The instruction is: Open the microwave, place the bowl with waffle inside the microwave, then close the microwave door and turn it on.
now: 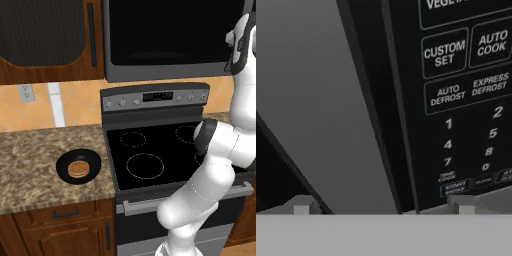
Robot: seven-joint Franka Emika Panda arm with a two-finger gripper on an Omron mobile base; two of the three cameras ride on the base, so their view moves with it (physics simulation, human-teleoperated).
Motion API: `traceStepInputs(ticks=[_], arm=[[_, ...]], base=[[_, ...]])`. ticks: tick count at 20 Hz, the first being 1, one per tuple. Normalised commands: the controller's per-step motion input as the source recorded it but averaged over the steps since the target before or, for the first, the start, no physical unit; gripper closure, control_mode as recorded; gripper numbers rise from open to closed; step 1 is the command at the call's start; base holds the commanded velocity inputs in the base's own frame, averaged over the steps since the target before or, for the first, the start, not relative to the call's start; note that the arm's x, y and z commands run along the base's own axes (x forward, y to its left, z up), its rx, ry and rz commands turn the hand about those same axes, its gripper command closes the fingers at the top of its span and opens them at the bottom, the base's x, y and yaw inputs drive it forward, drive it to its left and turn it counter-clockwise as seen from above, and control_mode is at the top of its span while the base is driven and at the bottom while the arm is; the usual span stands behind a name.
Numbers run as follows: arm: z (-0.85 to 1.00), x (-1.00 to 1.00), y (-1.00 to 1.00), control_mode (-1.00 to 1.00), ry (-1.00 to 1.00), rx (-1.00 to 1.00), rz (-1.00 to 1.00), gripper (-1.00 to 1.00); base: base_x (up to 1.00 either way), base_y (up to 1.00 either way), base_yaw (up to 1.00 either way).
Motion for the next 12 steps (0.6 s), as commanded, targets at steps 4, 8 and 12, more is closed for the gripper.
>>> traceStepInputs(ticks=[4,8,12], arm=[[0.0,0.26,-0.13,-1.0,-0.04,0.0,0.07,-1.0],[0.0,0.07,0.07,-1.0,-0.12,-0.04,0.05,-1.0],[-0.09,0.03,0.13,-1.0,-0.2,-0.07,0.04,-1.0]], base=[[0.0,0.0,0.0],[0.0,0.0,0.0],[0.0,0.0,0.0]])
